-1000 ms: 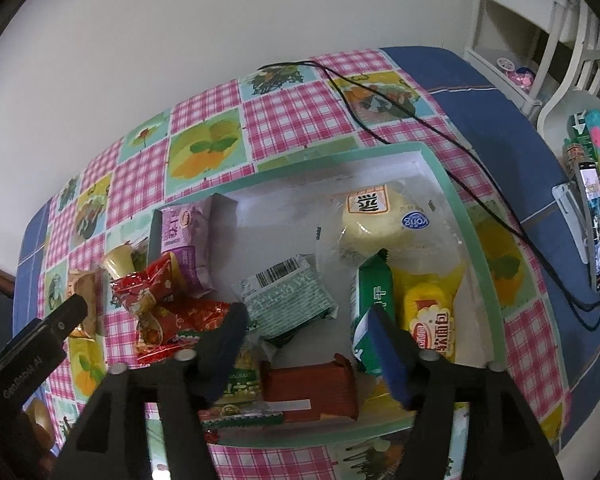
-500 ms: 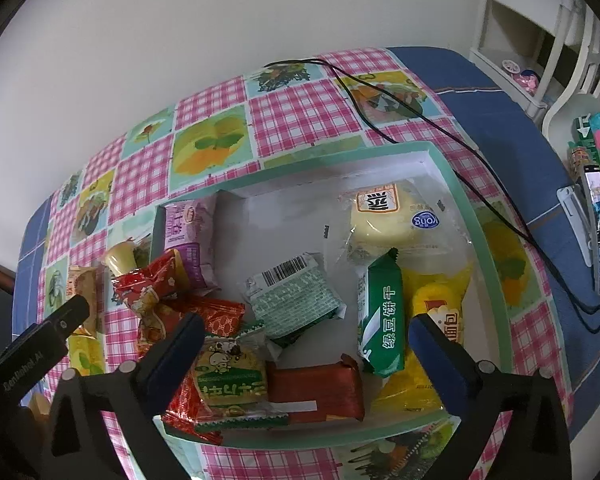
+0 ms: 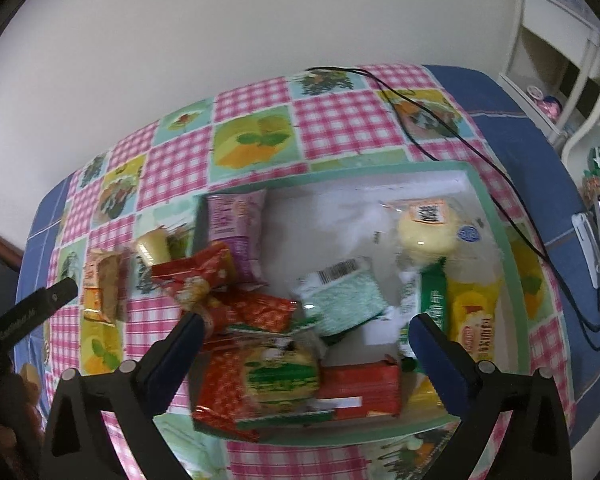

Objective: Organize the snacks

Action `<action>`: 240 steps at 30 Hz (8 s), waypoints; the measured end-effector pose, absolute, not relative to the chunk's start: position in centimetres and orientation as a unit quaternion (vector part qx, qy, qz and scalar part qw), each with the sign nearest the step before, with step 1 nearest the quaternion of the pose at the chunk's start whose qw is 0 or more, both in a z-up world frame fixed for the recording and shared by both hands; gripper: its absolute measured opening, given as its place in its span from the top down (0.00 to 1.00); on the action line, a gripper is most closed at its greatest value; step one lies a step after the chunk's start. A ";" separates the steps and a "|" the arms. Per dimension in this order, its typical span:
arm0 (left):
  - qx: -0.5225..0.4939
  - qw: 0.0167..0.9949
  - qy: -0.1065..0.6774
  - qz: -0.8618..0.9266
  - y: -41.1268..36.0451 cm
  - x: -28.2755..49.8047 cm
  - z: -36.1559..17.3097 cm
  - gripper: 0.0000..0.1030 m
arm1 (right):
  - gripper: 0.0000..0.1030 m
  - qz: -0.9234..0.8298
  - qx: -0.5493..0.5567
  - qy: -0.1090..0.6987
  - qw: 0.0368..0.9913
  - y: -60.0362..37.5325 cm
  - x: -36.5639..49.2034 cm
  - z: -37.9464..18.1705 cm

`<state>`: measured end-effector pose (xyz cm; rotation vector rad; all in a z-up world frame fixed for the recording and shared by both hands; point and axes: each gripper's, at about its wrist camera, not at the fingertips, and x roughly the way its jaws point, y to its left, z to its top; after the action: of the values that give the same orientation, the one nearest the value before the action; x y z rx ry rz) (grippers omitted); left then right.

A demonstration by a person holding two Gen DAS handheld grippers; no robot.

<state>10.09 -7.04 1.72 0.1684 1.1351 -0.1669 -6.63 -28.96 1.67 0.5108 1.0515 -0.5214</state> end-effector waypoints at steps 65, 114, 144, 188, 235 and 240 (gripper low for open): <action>0.004 0.770 0.618 -0.162 -8.0 17.9 -7.0 0.20 | 0.55 -0.120 0.145 0.515 0.836 -21.0 11.4 -6.8; 0.065 0.831 0.518 -0.191 -7.7 7.0 2.5 0.65 | 0.56 -0.151 0.205 0.461 0.850 -20.9 -2.1 2.7; 0.217 0.775 0.490 -0.335 -20.8 -3.5 0.7 0.65 | 0.56 -0.286 0.300 0.479 0.774 -32.5 -11.0 -0.8; 0.125 0.785 0.513 -0.325 -17.3 -0.5 2.4 0.24 | 0.54 -0.278 0.296 0.483 0.776 -31.7 -10.4 -1.3; 0.183 0.852 0.482 -0.093 -5.0 -3.9 1.7 0.06 | 0.00 -0.252 0.209 0.463 0.824 -22.9 -14.9 0.3; 0.165 0.858 0.478 -0.090 -4.0 -4.1 2.3 0.06 | 0.00 -0.258 0.203 0.456 0.828 -22.6 -15.3 0.9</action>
<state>-4.09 -3.98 2.31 0.3461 1.0040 -0.1890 -15.28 -22.57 0.91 0.4303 0.9673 -0.5479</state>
